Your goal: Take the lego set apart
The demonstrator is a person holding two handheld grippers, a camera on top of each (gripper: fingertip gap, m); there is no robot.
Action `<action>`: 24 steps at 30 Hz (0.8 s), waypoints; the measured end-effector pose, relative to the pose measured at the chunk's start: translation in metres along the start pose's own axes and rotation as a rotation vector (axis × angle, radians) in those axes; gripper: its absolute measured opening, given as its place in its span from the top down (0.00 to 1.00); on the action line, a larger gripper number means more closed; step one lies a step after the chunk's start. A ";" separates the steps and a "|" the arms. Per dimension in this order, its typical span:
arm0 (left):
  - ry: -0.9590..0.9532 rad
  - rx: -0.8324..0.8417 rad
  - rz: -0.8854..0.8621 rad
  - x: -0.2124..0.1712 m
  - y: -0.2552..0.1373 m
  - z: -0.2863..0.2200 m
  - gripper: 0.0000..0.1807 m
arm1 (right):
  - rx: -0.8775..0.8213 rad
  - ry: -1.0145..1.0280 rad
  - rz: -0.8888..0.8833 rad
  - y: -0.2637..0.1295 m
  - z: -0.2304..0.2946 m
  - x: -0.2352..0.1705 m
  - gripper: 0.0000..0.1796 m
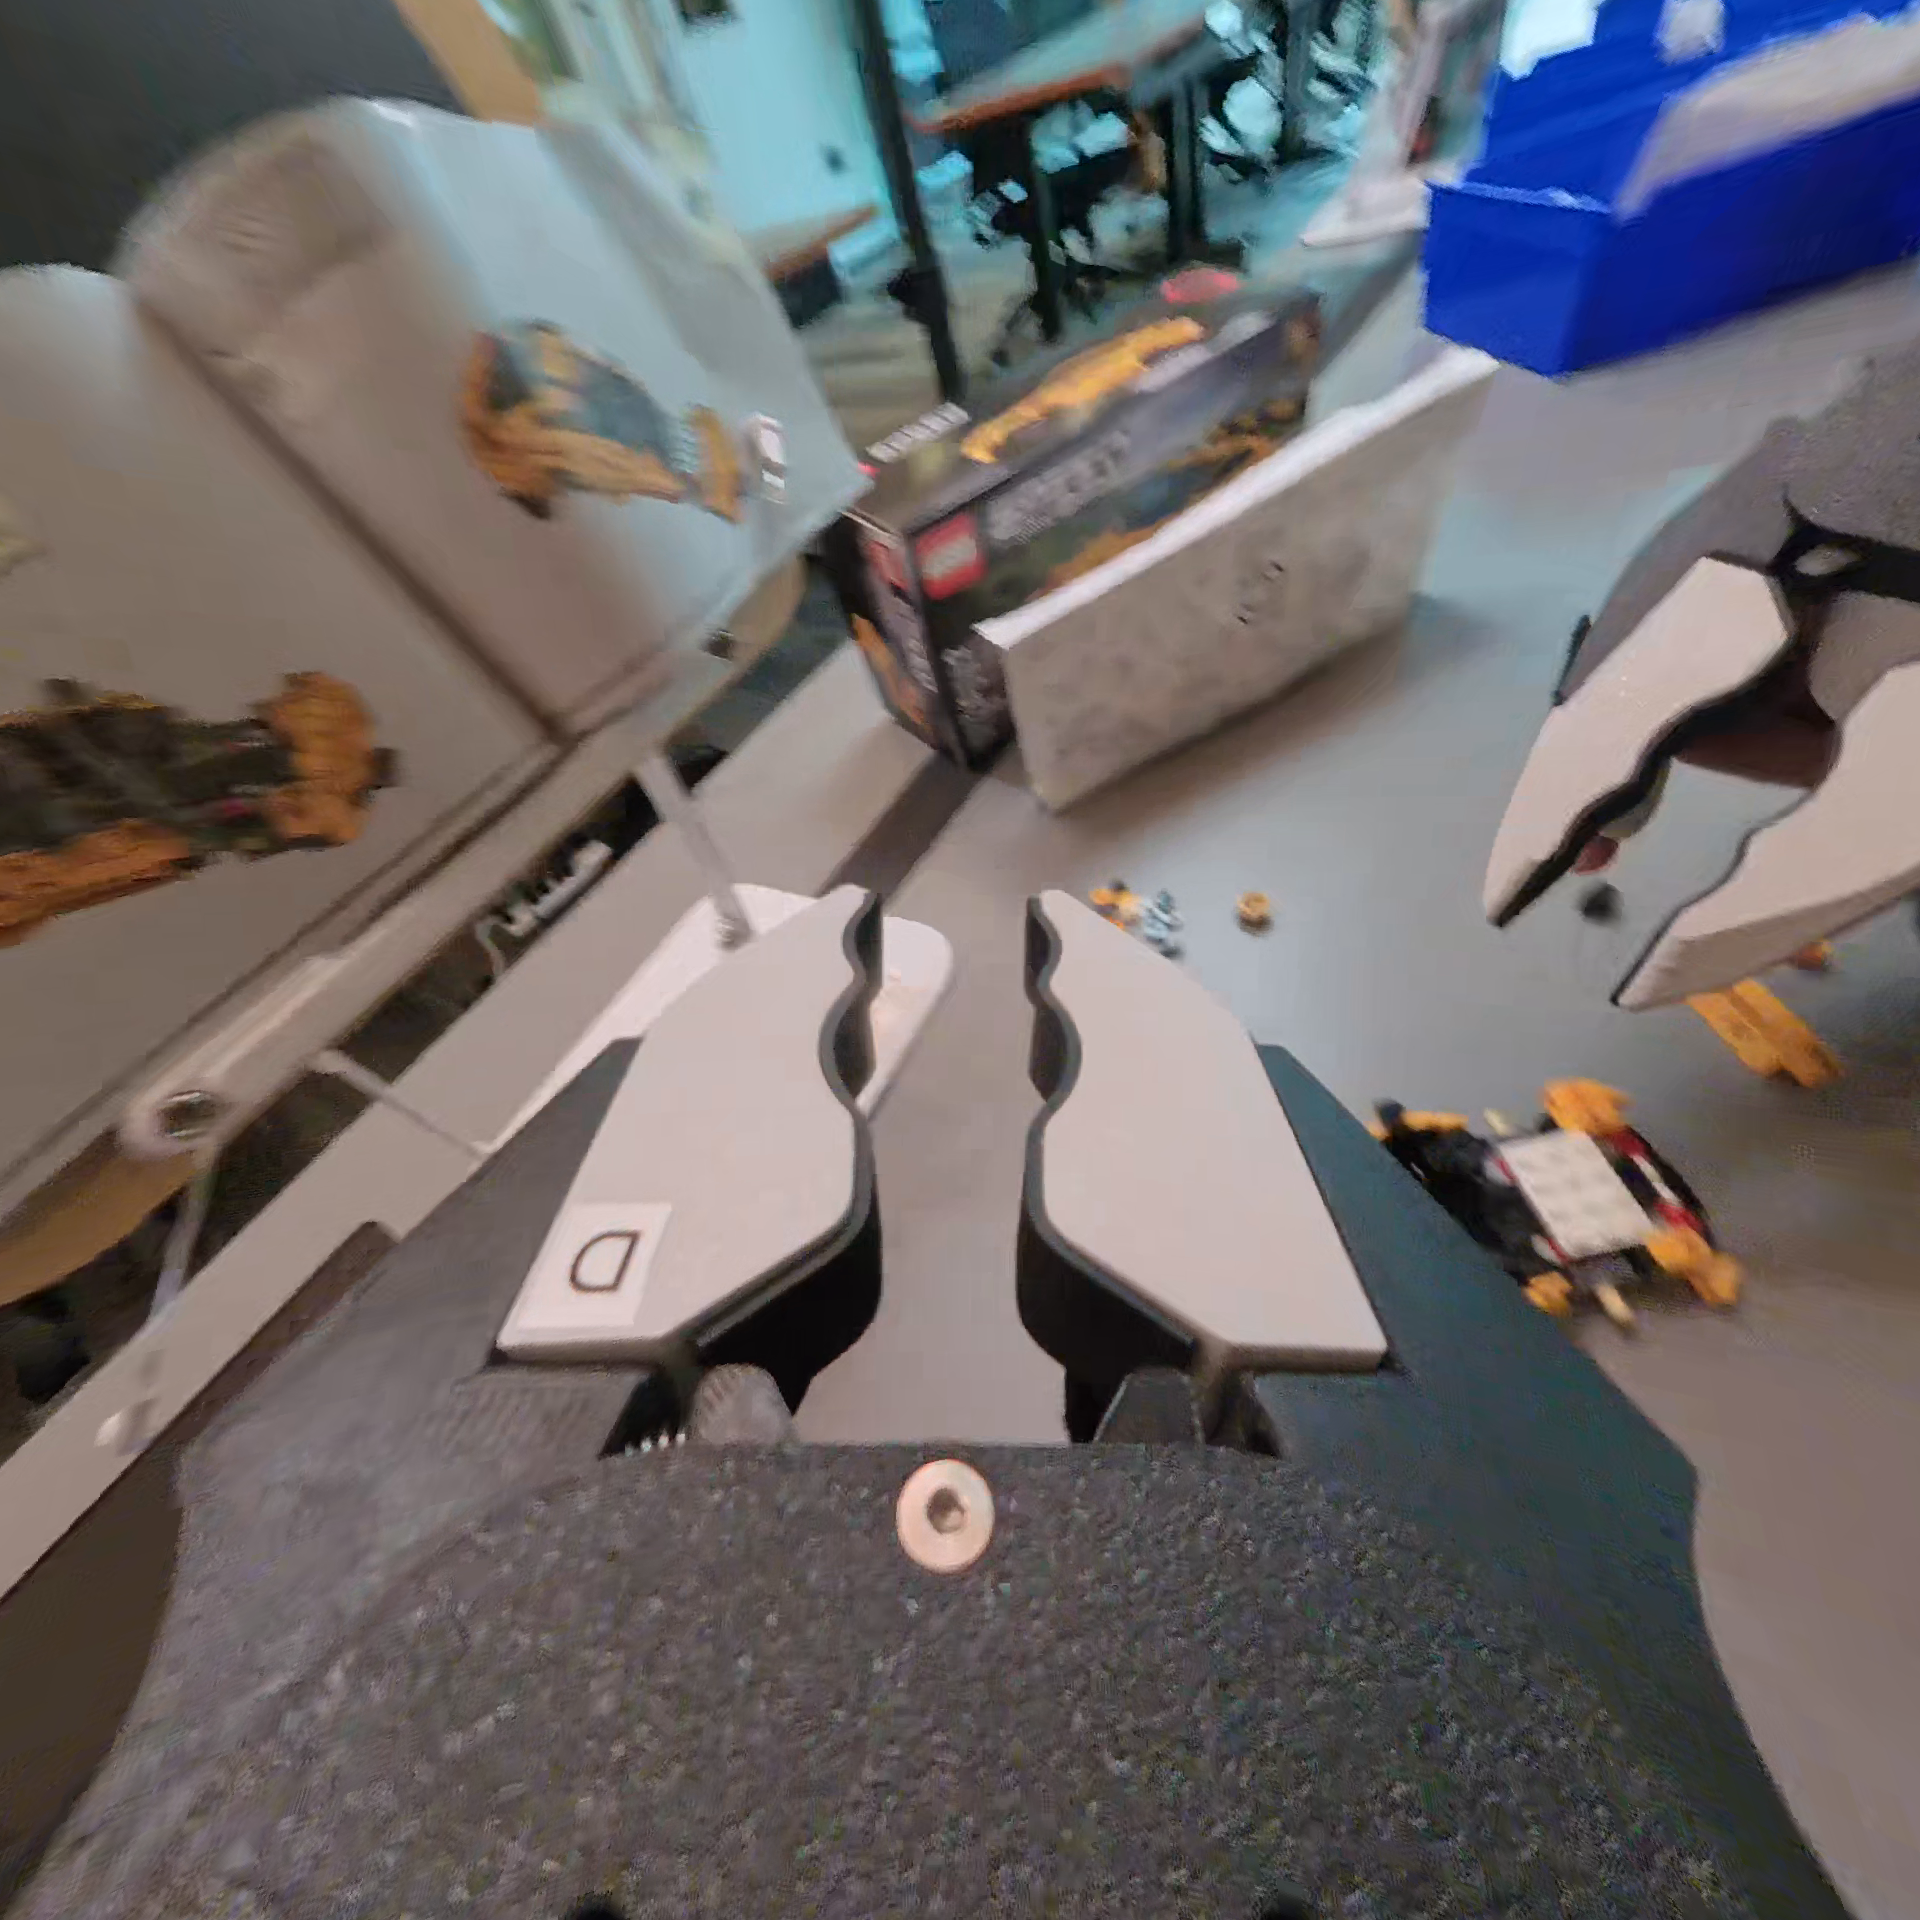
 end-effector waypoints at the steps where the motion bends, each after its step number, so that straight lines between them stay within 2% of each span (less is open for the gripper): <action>1: 0.005 -0.057 0.026 -0.003 0.002 -0.008 0.84 | -0.003 0.023 0.015 -0.002 0.004 -0.012 0.83; 6: -0.076 -0.265 0.156 -0.037 0.010 -0.049 0.75 | 0.004 0.072 0.063 0.005 0.020 -0.046 0.83; 10: -0.155 -0.293 0.251 -0.072 0.009 -0.073 0.67 | 0.002 0.108 0.086 0.019 0.024 -0.044 0.80; 14: -0.185 -0.256 0.247 -0.085 0.011 -0.083 0.58 | -0.030 0.142 0.117 0.033 0.030 -0.038 0.76; 18: -0.295 -0.322 0.236 -0.096 0.018 -0.088 0.49 | -0.104 0.133 0.188 0.044 0.032 -0.037 0.74; 24: -0.285 -0.355 0.231 -0.097 0.017 -0.099 0.51 | -0.138 0.151 0.233 0.052 0.034 -0.041 0.77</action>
Point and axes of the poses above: each gripper's, where its closed fingertips meet, y out along the fingers, x out of its top, z = x × y across the jaws, the point moved 7 cm from there along -y, back along the fingers, and after that the axes turned 10 degrees about y, right-handed, at the moved point
